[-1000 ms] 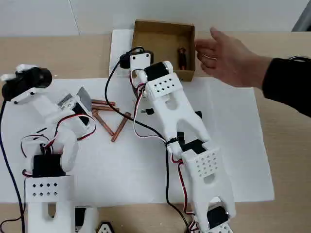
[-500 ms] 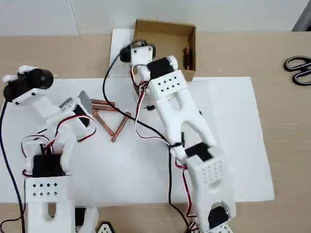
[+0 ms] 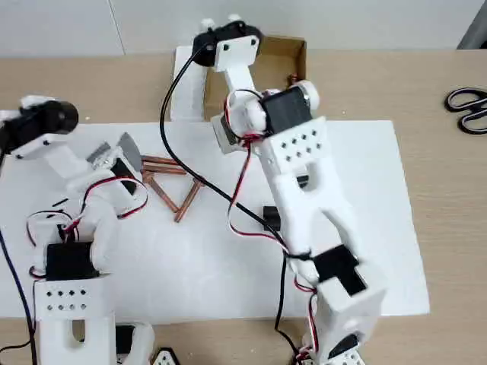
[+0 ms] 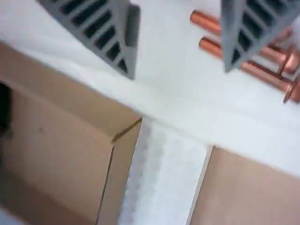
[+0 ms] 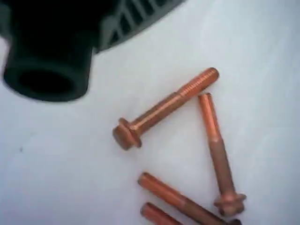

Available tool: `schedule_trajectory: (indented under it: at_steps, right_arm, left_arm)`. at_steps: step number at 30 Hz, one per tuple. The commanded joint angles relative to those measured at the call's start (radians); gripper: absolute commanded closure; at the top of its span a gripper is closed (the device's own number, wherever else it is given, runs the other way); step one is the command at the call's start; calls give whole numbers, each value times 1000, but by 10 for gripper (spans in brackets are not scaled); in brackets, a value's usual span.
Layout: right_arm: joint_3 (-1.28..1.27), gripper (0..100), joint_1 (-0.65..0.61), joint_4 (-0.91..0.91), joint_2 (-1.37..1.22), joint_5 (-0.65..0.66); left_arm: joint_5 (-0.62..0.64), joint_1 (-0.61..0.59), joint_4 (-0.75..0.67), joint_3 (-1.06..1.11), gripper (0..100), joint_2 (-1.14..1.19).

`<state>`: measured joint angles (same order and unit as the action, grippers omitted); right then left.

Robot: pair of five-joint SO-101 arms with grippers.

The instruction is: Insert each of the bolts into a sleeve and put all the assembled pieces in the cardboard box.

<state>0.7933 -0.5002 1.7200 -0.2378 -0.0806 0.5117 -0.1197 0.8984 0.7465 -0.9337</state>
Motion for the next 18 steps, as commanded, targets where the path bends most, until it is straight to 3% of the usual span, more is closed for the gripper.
schedule_trajectory:
  at_steps: [1,14,18]
  right_arm:
    - [-51,997,8,15,127,-12]
    - [-571,997,12,4,611,-95]
    - [-723,996,13,-27,782,-100]
  left_arm:
    - [-31,6,3,-76,933,-18]
    - [-57,9,29,-101,949,-20]
    - [-54,68,64,-142,949,-20]
